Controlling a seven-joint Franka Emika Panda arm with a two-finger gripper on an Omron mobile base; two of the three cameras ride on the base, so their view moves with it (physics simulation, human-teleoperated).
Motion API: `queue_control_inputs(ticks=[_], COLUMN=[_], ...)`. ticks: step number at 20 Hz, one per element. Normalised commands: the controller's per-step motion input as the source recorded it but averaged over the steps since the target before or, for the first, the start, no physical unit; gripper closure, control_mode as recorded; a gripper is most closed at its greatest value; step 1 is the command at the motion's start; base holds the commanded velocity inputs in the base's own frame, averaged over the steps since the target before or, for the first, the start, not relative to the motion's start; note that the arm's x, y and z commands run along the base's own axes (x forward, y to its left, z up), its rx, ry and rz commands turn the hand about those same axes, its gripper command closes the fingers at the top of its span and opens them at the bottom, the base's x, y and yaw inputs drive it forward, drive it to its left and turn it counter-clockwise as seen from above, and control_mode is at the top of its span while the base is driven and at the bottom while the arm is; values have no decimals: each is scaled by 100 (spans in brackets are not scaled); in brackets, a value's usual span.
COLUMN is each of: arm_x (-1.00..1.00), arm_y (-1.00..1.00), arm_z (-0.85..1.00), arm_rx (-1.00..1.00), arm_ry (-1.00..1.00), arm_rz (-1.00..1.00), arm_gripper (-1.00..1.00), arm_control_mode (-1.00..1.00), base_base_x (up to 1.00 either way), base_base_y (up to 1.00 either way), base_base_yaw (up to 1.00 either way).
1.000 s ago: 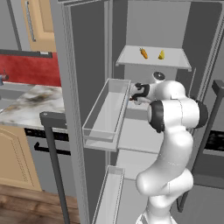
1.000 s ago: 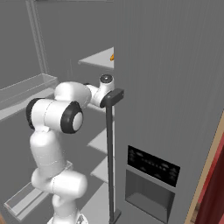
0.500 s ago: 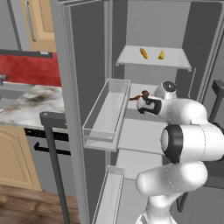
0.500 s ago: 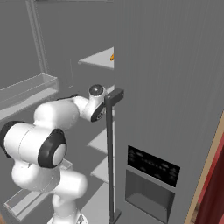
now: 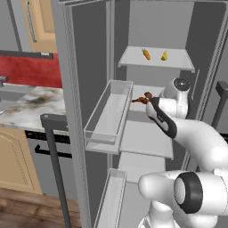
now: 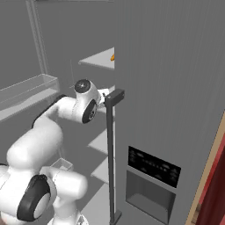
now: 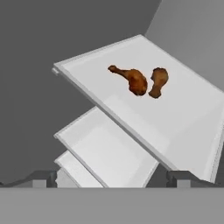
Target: Transport the chicken drumstick and lemon wedge to the fridge. Place the chicken drumstick on the rack containing meat and place the lemon wedge on the rack containing the vegetable, ensuring meats and vegetables are on different racks.
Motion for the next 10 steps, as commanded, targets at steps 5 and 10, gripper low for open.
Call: queue_control_inputs(ticks=[5, 10], arm_x=[-77, -95], arm_y=[13, 11], arm_z=[81, 73], arm_rx=[-2, -5], arm_ry=[7, 5], arm_rz=[0, 1], arm_gripper=[-100, -100], arm_control_mode=[-100, -100], base_base_x=[0, 0], base_base_y=[0, 0], base_base_yaw=[0, 0])
